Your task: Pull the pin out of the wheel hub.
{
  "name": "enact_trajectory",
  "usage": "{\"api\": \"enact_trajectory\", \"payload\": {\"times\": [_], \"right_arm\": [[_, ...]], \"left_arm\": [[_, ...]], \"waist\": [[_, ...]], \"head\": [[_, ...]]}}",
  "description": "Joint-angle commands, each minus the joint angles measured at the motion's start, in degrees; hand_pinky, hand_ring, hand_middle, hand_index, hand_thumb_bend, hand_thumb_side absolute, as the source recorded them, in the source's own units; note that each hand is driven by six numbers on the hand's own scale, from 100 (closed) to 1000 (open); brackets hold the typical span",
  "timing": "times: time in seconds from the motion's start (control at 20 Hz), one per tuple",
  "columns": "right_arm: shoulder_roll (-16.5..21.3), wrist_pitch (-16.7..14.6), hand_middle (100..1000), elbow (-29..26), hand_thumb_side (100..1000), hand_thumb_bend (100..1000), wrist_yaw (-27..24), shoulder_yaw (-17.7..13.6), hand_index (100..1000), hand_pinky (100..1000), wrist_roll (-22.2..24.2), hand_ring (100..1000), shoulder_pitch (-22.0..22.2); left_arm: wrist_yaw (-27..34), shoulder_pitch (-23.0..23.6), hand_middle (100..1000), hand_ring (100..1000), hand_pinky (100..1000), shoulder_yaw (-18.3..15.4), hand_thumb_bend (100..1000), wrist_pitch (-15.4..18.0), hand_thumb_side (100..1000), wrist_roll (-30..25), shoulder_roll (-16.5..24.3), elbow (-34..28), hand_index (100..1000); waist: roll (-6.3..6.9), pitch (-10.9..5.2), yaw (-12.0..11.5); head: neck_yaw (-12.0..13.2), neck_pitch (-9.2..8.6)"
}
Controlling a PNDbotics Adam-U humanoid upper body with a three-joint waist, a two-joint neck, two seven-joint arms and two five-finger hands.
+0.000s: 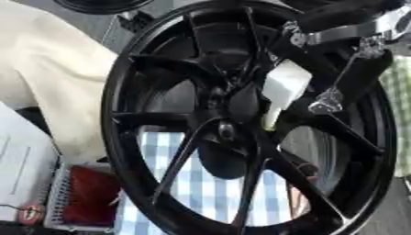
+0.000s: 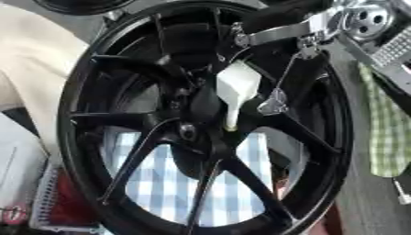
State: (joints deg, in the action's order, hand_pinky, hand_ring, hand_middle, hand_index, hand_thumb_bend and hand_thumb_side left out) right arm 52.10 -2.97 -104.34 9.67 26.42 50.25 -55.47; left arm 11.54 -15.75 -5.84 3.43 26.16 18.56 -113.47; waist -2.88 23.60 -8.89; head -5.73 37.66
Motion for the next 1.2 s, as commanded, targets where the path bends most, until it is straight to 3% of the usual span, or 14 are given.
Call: {"api": "enact_trajectory", "payload": {"times": [0.05,0.2,1.2], "right_arm": [[0.63,0.26,539,-0.24,100,181,-0.24,-1.44,605,853,-0.65,765,-1.30],[0.83,0.70,497,-0.41,100,100,-0.86,-1.66,553,839,-1.06,740,-1.28],[3.50,4.04,416,-3.67,100,138,-5.94,-5.86,453,793,-0.71,670,-3.12]], "left_arm": [[0.28,-0.64,613,755,813,-0.05,242,0.04,719,-0.16,0.73,-1.12,785],[0.32,-0.59,613,755,814,-0.07,241,0.03,720,-0.14,0.71,-1.12,785],[0.35,-0.35,615,757,815,-0.32,243,0.09,713,0.02,1.21,-1.12,784]], "waist": [[0.19,-1.17,0.03],[0.17,-1.27,0.06],[0.38,-2.46,0.73]], "head": [[0.01,-0.45],[0.02,-0.50],[0.32,-0.09]]}}
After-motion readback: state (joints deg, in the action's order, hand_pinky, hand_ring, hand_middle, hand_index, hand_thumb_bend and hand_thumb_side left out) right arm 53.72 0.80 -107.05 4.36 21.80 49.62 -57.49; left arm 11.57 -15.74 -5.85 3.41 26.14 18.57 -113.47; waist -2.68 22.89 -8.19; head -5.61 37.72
